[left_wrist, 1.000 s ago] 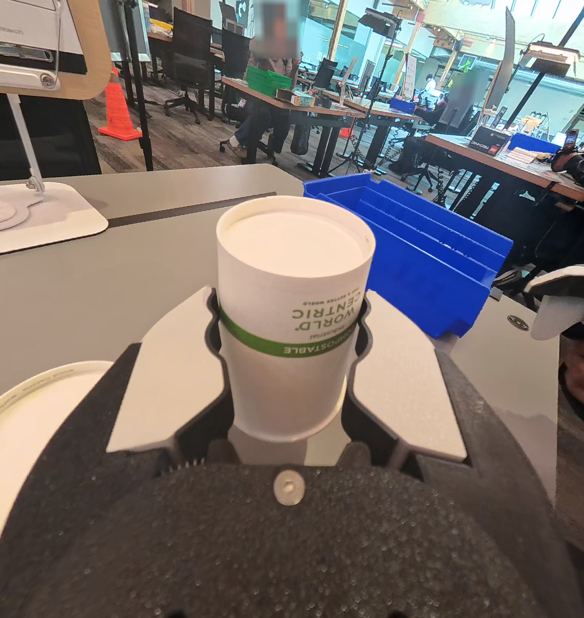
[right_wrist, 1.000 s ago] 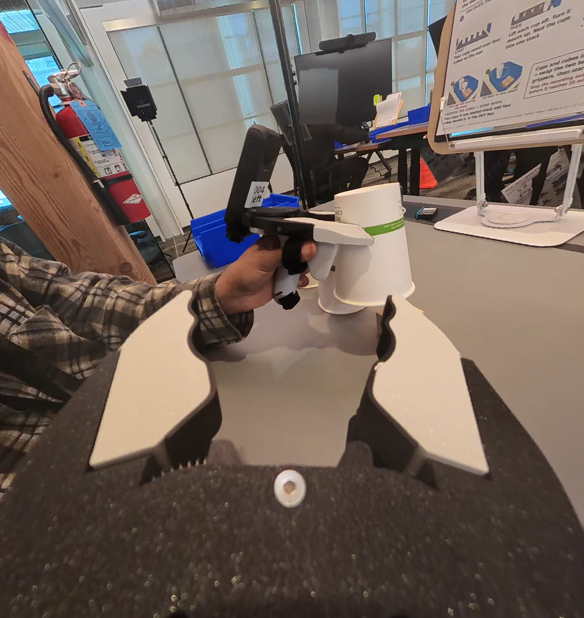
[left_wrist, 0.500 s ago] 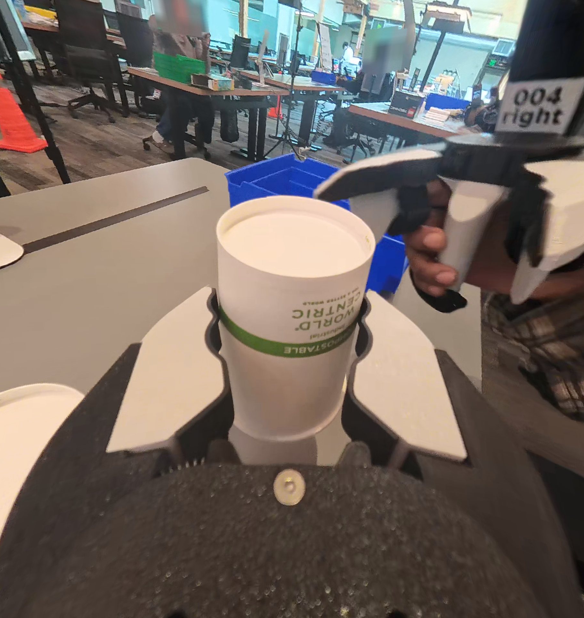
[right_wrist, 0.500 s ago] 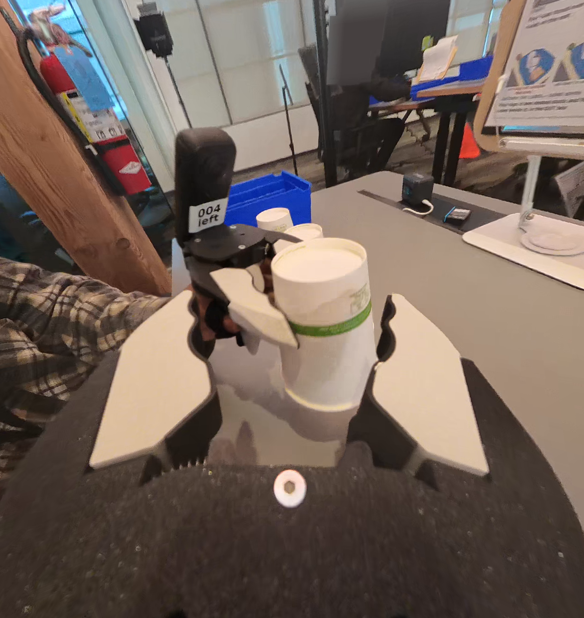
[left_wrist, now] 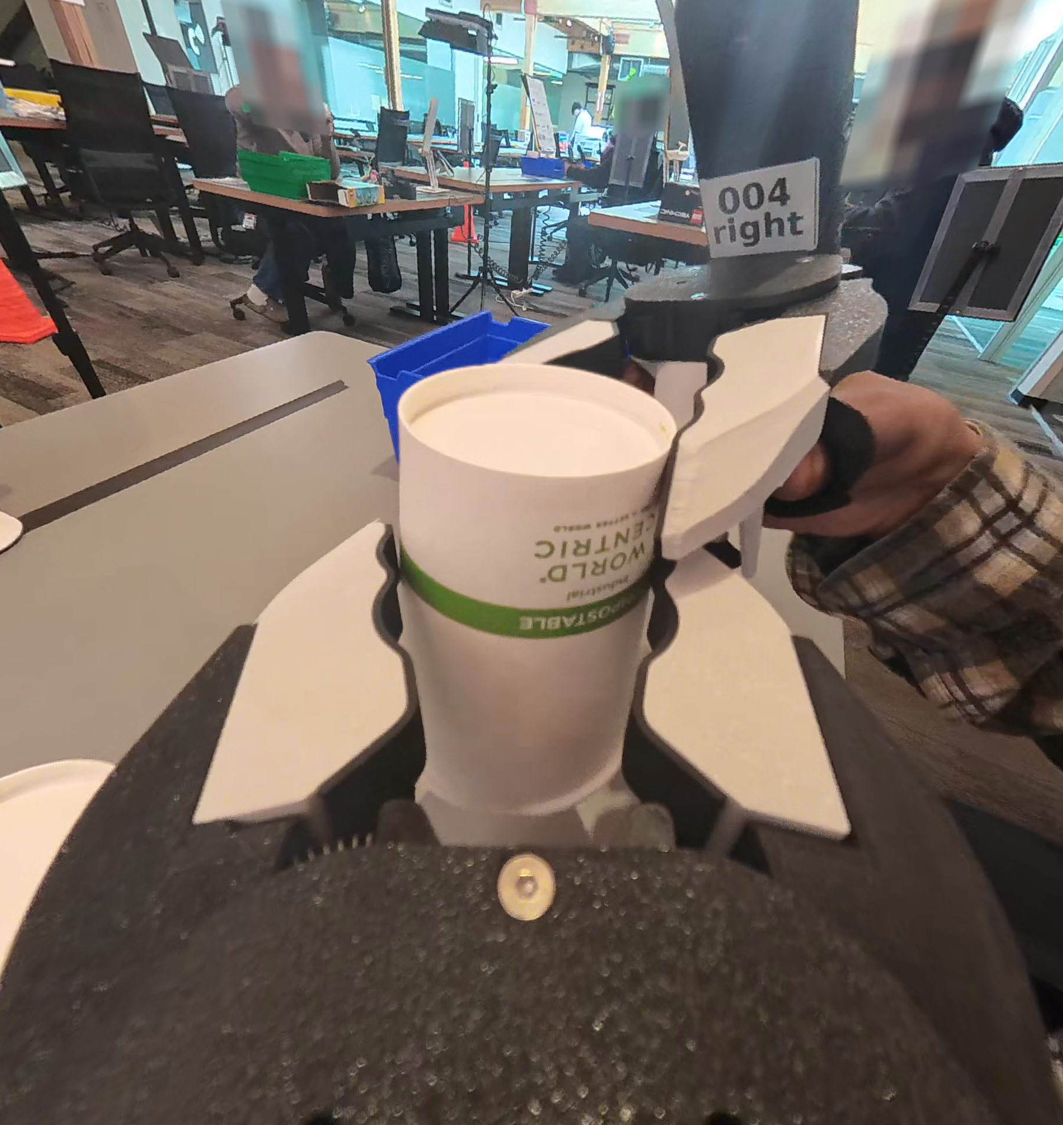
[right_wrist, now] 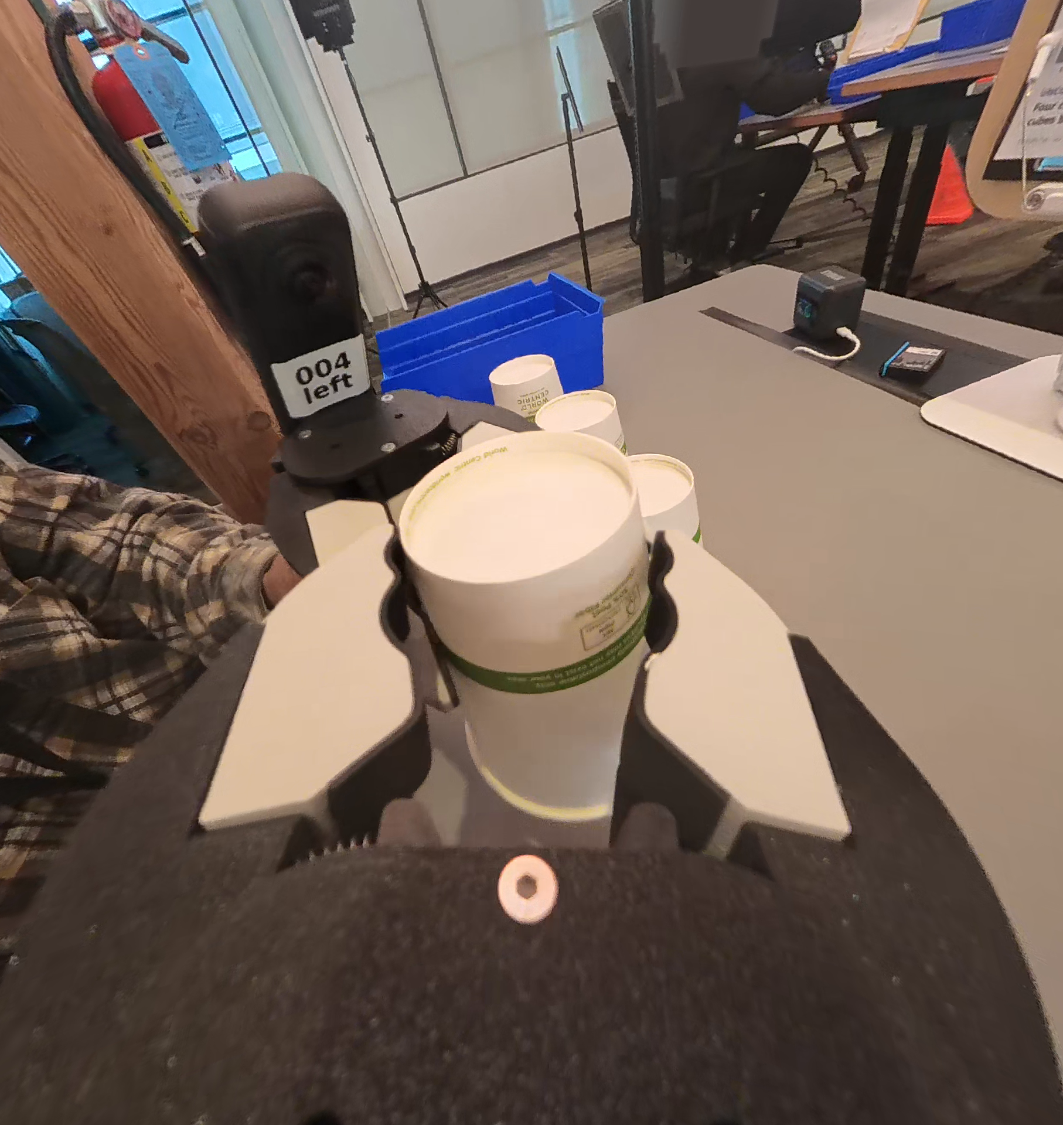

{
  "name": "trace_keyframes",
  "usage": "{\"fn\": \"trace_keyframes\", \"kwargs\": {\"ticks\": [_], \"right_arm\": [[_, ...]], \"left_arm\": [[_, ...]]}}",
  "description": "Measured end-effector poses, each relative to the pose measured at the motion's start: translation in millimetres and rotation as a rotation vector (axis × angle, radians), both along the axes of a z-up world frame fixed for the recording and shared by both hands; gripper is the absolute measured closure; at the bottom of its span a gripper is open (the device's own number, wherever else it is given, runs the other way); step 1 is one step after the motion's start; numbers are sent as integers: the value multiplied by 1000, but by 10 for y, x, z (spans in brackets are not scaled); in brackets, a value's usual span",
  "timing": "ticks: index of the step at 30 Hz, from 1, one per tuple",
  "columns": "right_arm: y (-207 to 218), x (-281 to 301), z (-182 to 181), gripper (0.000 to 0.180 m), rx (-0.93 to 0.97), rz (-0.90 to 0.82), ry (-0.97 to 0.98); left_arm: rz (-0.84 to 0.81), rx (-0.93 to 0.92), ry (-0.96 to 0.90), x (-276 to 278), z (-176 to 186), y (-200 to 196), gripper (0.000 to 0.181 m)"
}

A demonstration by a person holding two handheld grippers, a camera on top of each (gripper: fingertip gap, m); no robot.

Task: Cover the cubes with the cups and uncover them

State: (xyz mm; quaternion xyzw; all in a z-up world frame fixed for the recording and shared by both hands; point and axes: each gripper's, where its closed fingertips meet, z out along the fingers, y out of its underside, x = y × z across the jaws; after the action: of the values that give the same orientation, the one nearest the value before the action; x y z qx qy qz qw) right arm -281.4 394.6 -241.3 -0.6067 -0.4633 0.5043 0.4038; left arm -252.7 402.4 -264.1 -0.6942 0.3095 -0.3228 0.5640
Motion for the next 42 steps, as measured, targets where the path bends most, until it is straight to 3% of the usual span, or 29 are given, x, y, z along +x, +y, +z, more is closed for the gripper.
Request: {"fn": "trace_keyframes", "kwargs": {"ticks": [7,19,29,35,39,42], "right_arm": [[280,103,62,103,72,-87,85],[819,8,-467,103,55,-190,142],[796,-168,-815,102,-12,-142,47],[705,-89,-1036,72,17,-105,-120],[648,73,-965,48,67,-115,-238],[624,257,-891,40,124,-134,-370]], "left_arm": [[85,-54,68,-492,-117,-188,86],[264,4,-122,-1997,275,-1122,99],[250,-11,-102,-2033,178,-1149,103],[239,7,-86,-2018,179,-1171,103],[241,29,-103,-2072,226,-1204,103],[246,32,-94,-2120,194,-1219,102]]}}
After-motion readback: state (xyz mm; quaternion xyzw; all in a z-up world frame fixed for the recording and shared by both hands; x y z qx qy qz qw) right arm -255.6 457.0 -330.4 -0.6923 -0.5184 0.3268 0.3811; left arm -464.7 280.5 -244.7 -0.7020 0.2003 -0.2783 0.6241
